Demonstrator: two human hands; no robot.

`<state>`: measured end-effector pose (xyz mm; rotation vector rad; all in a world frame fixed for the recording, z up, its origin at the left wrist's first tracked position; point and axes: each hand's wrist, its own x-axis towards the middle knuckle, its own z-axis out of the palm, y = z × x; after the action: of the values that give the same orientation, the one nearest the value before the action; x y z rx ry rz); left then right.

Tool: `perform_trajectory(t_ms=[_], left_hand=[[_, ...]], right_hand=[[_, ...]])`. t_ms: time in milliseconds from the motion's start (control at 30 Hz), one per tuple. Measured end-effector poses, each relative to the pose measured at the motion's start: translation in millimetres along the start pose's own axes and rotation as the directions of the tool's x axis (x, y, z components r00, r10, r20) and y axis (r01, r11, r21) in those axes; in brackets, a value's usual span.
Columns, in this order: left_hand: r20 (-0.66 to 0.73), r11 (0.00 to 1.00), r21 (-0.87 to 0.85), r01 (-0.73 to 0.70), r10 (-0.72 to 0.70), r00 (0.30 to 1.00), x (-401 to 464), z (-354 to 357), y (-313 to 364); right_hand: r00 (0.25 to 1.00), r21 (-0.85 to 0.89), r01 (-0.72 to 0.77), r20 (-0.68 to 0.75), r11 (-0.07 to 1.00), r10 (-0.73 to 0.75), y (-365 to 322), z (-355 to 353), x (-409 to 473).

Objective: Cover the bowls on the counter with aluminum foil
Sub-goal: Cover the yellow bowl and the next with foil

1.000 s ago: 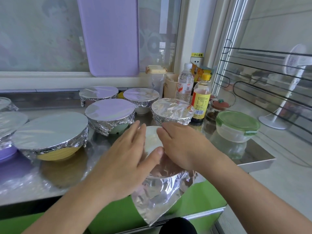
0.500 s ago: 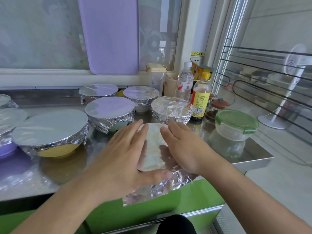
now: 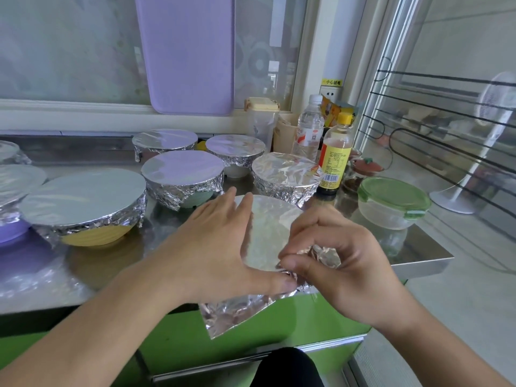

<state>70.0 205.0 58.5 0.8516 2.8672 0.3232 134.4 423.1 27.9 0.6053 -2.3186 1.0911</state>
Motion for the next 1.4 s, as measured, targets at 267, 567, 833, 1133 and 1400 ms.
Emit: perform_trajectory(t_ms=[267, 567, 833, 1133, 1400], left_hand=[[0.045, 1.000, 0.005, -0.003, 0.002, 0.999, 3, -5, -1], [0.040, 0.999, -0.026, -0.027, 0.028, 0.999, 4, -8, -2], [0.070, 1.000, -0.011, -0.015, 0.016, 0.997, 5, -9, -1], [0.202, 1.000, 0.001, 0.003, -0.003, 0.979, 9, -20, -4], [0.106, 0.999, -0.043, -0.022, 0.027, 0.994, 13, -15, -1]], right_hand=[[0.997, 0.015, 0.081, 0.011, 0.997, -0.081, 4, 2, -10], [0.992, -0.035, 0.107, -0.066, 0.994, -0.109, 12, 2, -18], [0.992, -0.071, 0.094, -0.075, 0.993, -0.099, 15, -4, -16], [0.990, -0.038, 0.118, -0.069, 0.992, -0.121, 3, 12, -14], [1.000, 0.055, 0.027, -0.006, 0.998, -0.027, 11, -3, -12]])
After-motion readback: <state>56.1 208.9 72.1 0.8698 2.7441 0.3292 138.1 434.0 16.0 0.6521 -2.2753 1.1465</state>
